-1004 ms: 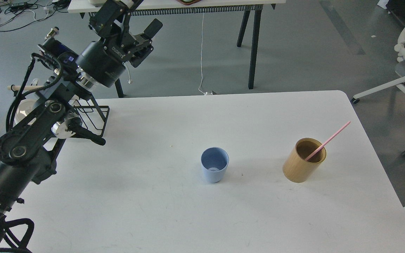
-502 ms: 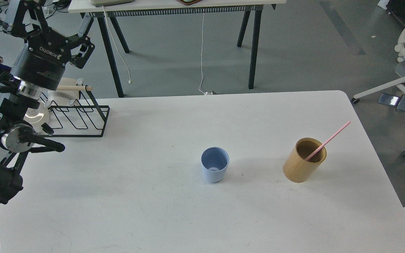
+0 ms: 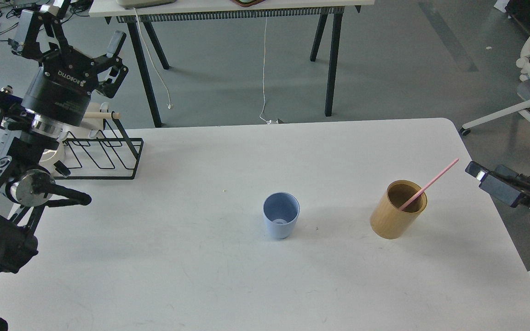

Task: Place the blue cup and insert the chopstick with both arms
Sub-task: 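Reach the right gripper to the pink straw in the tan cup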

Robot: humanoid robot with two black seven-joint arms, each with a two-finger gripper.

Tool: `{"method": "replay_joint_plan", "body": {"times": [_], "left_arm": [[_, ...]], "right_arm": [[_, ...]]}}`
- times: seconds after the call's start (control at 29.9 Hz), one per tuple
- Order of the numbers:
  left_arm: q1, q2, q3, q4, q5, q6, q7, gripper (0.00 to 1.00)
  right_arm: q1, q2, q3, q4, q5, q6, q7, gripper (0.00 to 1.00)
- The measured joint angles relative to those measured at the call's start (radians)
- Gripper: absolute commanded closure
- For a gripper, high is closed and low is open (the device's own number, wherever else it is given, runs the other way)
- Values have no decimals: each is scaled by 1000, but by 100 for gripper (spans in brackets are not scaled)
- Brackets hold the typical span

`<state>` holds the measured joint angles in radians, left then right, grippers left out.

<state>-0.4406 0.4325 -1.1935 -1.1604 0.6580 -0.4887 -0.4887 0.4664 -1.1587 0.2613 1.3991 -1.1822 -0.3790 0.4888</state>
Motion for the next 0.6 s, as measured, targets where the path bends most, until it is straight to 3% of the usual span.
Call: {"method": "replay_joint_plan", "body": {"times": [0.1, 0.2, 0.4, 0.6], "left_arm": [[10, 0, 0, 3, 0, 0, 0, 1], [20, 0, -1, 4, -1, 0, 0, 1], [35, 1, -3, 8, -2, 0, 0, 1], [46, 1, -3, 22, -2, 0, 0, 1]], "right_arm": [[0, 69, -5, -42, 1, -22, 0, 10], [0, 127, -6, -68, 2, -27, 0, 35], [-4, 174, -9, -73, 0, -27, 0, 64], [-16, 180, -8, -71, 0, -33, 0, 72]]}}
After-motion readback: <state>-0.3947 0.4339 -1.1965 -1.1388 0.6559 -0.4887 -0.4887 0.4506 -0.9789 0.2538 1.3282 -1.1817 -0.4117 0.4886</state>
